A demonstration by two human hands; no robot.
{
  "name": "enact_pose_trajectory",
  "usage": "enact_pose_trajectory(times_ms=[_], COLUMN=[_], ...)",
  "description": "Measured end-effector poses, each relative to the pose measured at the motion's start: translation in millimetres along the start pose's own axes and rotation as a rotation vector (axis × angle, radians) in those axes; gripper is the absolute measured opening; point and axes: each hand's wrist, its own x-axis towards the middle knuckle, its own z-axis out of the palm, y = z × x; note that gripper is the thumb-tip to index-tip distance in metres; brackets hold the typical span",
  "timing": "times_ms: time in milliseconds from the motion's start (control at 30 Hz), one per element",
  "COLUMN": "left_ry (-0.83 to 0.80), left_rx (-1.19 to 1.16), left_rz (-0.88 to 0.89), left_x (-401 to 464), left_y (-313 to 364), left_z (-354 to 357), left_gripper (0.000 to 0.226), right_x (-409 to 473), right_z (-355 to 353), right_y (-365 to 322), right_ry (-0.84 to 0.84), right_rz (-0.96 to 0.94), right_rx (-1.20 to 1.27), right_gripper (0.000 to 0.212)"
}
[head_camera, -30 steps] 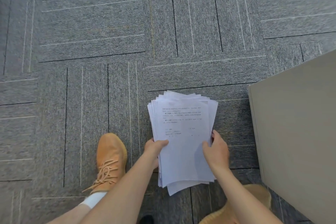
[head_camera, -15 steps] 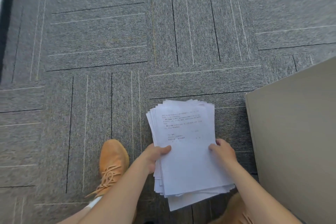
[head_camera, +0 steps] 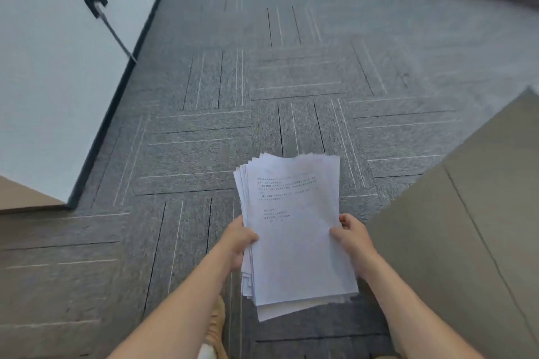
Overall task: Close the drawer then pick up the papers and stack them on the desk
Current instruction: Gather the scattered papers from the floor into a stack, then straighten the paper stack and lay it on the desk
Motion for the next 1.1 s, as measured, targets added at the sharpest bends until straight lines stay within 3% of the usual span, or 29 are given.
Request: enact_pose_trajectory(times_ms=[267,367,500,667,800,1100], left_ry=[-0.139,-0.181,-0.28,-0.557,-0.67,-0.916], left_rx=[0.086,0.112,0.05,0.071,0.109,0.158], left_rz=[0.534,0.718,0.843,0.968,1.018,0.982], left_x=[-204,-282,-384,-510,-586,-670], left_y=[159,192,205,178,144,81], left_z=[22,42,87,154,208,307], left_gripper=[0.047,0.05,0.039,0.035,0.036,0.026], right_x=[-194,-281,-392,-549,-643,-736], right_z=[-86,-131,-193,-270,-313,-374], right_y=[-160,-190,-202,-156,-103,-9], right_ry=[0.156,0.27,0.477,0.69,0.869,1.15], right_rz=[-0.437,-0.561,-0.675,-0.734,-0.733,-0.68], right_rx=[0.072,0.075,0.067,0.091,0.12,0.26], right_gripper=[0.015,0.011,0.029,0.043,0.042,0.055])
